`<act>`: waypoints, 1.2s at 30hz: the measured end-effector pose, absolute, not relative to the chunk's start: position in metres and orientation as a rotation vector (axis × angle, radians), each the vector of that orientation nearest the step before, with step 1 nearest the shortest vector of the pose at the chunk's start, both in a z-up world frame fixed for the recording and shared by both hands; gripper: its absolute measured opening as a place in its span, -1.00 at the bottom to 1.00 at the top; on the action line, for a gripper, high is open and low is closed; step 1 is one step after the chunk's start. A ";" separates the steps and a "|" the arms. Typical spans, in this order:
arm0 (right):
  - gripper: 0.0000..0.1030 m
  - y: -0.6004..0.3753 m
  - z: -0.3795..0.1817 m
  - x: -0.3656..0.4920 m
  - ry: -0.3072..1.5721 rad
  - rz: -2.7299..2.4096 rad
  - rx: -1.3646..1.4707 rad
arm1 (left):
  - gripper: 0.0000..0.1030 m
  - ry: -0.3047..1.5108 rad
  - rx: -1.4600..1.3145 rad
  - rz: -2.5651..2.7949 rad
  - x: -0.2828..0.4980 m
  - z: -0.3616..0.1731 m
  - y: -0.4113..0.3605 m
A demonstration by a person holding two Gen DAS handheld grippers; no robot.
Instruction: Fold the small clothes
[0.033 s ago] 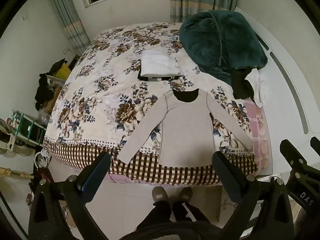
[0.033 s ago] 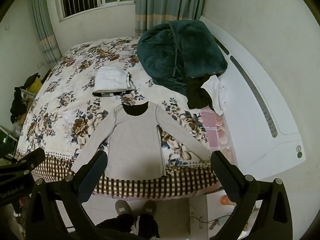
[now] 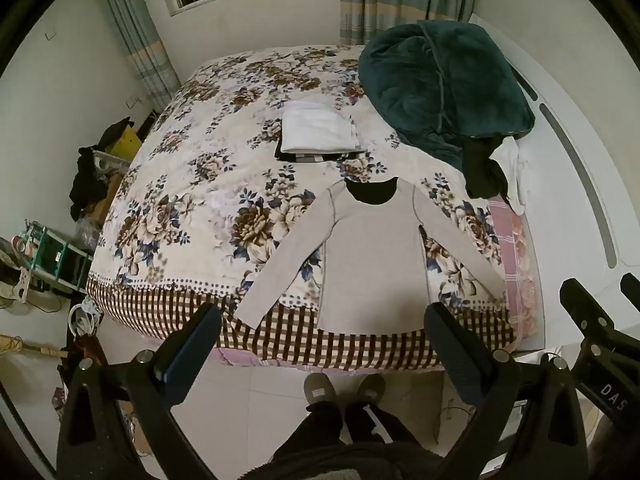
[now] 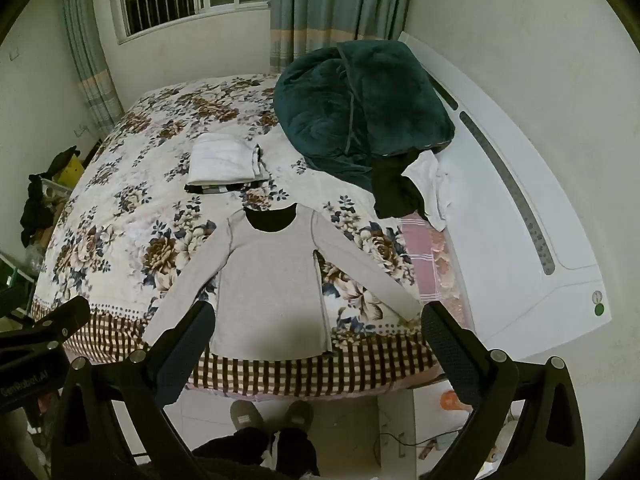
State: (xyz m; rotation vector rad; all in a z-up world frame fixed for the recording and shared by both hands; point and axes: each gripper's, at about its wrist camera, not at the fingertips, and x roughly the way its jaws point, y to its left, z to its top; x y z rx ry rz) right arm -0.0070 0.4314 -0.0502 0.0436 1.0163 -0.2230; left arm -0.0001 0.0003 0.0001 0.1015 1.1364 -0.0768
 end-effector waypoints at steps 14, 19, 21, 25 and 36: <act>1.00 0.431 -0.048 -0.008 1.013 -0.224 0.045 | 1.00 1.131 0.101 -0.075 0.003 -0.001 0.003; 1.00 0.431 -0.048 -0.008 1.013 -0.227 0.045 | 1.00 1.126 0.101 -0.078 0.000 0.004 0.002; 1.00 0.431 -0.048 -0.008 1.010 -0.226 0.041 | 1.00 1.124 0.100 -0.077 0.000 0.004 0.002; 1.00 0.431 -0.048 -0.008 1.009 -0.225 0.042 | 1.00 1.121 0.099 -0.076 0.003 0.005 -0.002; 1.00 0.431 -0.044 -0.007 1.009 -0.215 0.042 | 1.00 1.113 0.100 -0.074 0.004 0.011 -0.003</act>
